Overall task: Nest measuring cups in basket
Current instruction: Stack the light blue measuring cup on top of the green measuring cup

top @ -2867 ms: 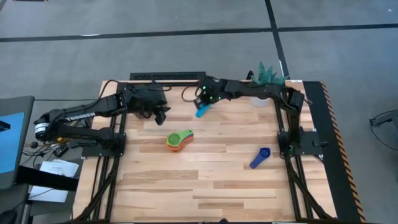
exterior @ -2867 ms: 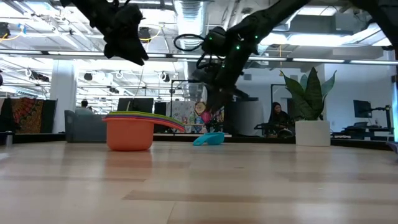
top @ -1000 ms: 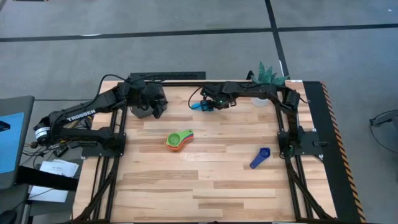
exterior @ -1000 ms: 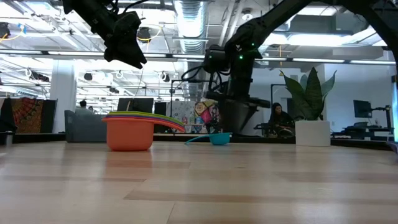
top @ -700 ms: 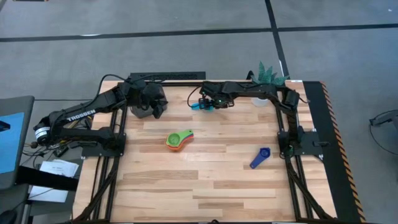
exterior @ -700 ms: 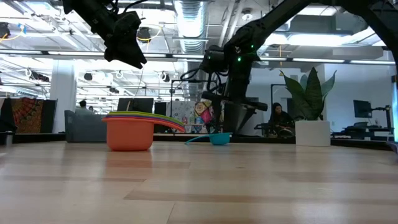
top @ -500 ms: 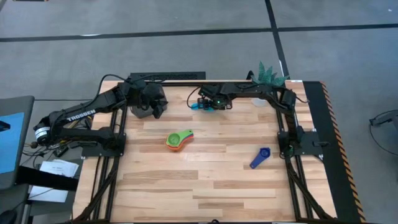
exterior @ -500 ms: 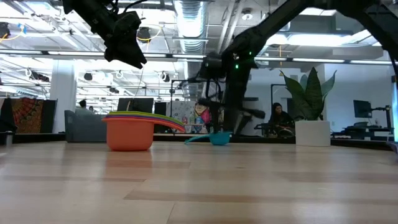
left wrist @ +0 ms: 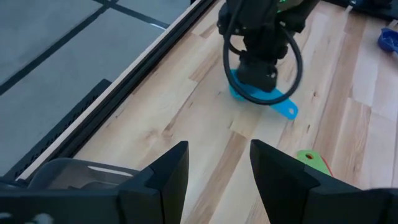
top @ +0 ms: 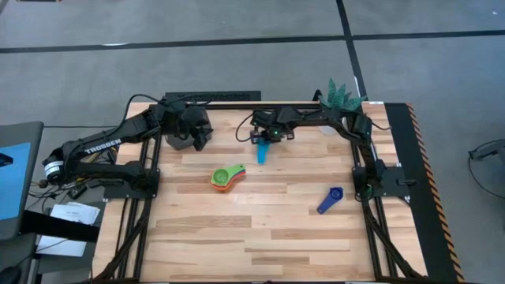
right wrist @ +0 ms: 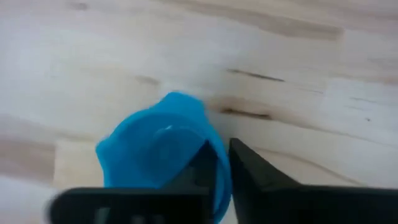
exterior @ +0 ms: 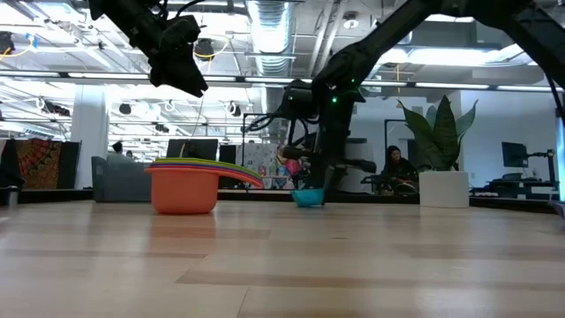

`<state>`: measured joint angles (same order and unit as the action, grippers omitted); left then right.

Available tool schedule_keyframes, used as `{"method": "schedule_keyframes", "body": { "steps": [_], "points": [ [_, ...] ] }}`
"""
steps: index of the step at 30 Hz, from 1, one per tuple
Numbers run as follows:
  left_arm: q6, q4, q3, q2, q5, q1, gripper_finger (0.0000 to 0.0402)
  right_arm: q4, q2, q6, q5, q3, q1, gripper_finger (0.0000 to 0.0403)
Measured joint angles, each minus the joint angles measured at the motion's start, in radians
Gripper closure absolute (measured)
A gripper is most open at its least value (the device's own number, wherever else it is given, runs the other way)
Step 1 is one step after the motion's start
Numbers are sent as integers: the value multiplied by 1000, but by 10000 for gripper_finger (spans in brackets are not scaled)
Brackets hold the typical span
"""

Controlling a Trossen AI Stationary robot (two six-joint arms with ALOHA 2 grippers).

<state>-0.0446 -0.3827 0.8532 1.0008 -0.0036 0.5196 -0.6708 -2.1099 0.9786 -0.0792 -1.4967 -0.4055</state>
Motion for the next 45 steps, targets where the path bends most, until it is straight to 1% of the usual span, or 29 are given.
{"method": "schedule_keyframes", "body": {
  "steps": [2, 3, 8, 10, 14, 18, 21, 25, 29, 35, 38, 45],
  "points": [
    [4, 0, 0, 0, 1, 1, 242, -2, 3, -58, 0, 0, 6, 382],
    [4, 1, 0, 0, 3, 2, 242, -4, 3, -81, 0, 0, 8, 389],
    [4, 16, 0, 0, 8, 2, 242, -44, 32, -154, -2, -2, 26, 373],
    [3, 25, 0, 0, 8, 2, 242, -66, 49, -200, 1, 2, 38, 376],
    [2, 53, 0, 0, 9, 2, 242, -54, 104, -274, -1, 0, 72, 394],
    [-8, 57, 0, 0, 27, 2, 242, -48, 157, -320, -16, 1, 98, 389],
    [-34, 57, 0, 0, 31, 2, 242, -27, 194, -357, -30, 0, 116, 386],
    [-81, 59, 0, 0, 57, 2, 242, 14, 228, -444, -32, 0, 141, 394],
    [-142, 61, 0, 0, 107, -5, 242, 69, 254, -540, -32, 0, 180, 392],
    [-212, 60, 0, 0, 154, -43, 242, 186, 271, -671, -31, -1, 247, 392],
    [-248, 60, 0, 0, 171, -73, 242, 187, 269, -725, -4, -15, 275, 393],
    [-326, 55, 0, 0, 171, -170, 242, 193, 256, -899, 64, -78, 316, 392]
  ]
}}
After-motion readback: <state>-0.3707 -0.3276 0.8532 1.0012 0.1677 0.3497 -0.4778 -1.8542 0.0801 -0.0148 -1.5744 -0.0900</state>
